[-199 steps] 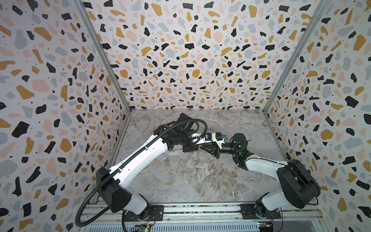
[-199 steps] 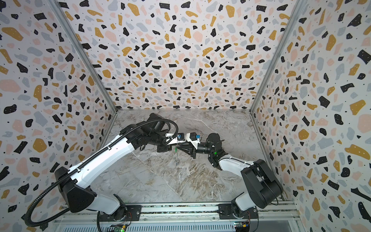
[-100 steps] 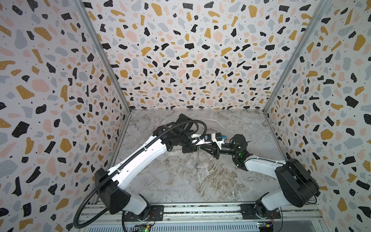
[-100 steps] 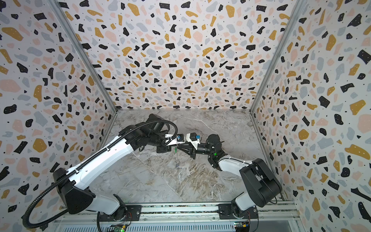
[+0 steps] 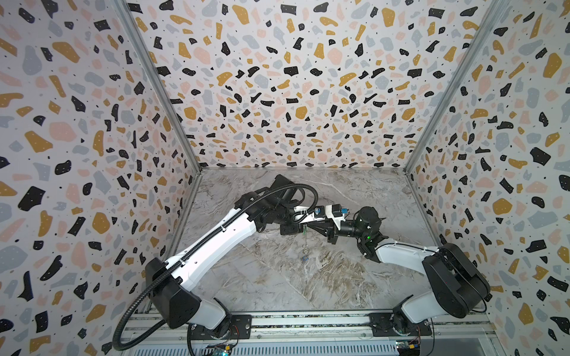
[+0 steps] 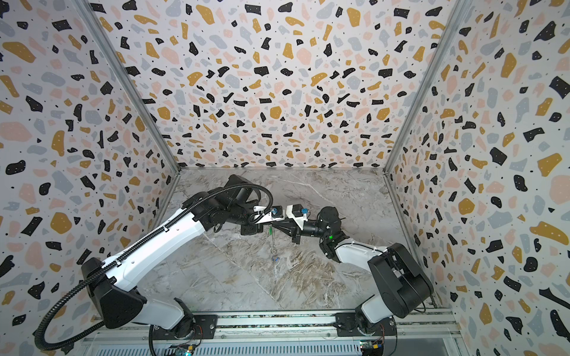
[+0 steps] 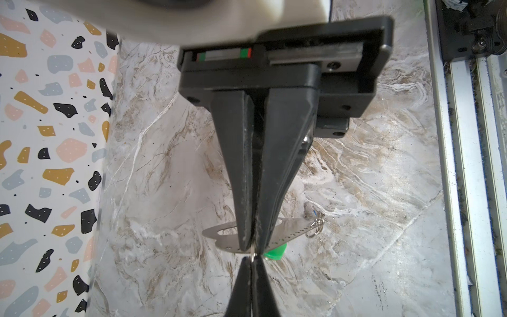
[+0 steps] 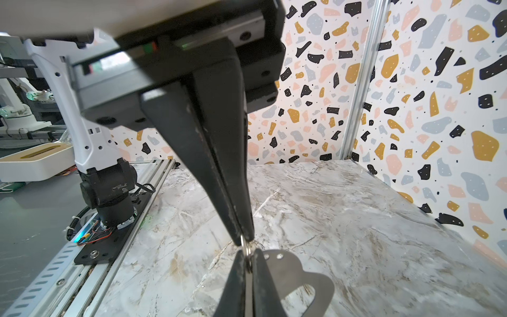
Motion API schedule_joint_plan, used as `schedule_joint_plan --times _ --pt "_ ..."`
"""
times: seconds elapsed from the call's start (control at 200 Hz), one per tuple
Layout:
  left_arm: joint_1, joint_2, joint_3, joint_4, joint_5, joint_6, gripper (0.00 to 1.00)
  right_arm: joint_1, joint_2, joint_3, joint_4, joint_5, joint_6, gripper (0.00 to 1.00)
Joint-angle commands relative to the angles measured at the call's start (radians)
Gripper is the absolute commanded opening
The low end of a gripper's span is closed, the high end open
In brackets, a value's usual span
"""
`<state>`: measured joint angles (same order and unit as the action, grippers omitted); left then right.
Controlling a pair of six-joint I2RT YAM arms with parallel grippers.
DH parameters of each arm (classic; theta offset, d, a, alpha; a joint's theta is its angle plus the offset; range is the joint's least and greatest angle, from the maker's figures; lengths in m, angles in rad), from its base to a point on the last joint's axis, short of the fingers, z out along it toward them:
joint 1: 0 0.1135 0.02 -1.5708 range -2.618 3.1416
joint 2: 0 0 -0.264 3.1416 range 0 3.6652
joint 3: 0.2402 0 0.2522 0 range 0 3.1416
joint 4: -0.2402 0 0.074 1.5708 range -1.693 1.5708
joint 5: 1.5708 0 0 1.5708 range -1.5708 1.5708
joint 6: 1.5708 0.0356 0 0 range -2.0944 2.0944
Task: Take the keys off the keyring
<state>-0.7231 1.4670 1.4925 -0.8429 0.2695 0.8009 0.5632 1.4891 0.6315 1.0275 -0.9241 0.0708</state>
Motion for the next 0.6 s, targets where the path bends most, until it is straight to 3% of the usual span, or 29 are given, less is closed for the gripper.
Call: schedule_joint_plan --times 0.0,0.205,0.31,0.355,0.596 --pt "-0.007 -0.023 -0.004 0.027 0.022 0.011 0.00 0.007 -0.016 -0.006 0.035 0.004 0.008 0.07" --pt "-0.007 -0.024 -0.015 0.052 0.018 -0.006 0.00 0.007 -0.024 -0.016 0.049 0.009 0.001 0.00" --pt "0.005 -0.049 -0.038 0.096 -0.023 -0.030 0.21 0.007 -0.023 -0.027 0.099 0.019 0.023 0.00" --pt "0.020 -0.074 -0.064 0.133 -0.008 -0.042 0.26 0.009 -0.019 -0.035 0.129 0.021 0.039 0.00" --pt "0.197 -0.280 -0.361 0.504 0.335 -0.160 0.31 0.015 -0.002 -0.043 0.202 0.013 0.077 0.00"
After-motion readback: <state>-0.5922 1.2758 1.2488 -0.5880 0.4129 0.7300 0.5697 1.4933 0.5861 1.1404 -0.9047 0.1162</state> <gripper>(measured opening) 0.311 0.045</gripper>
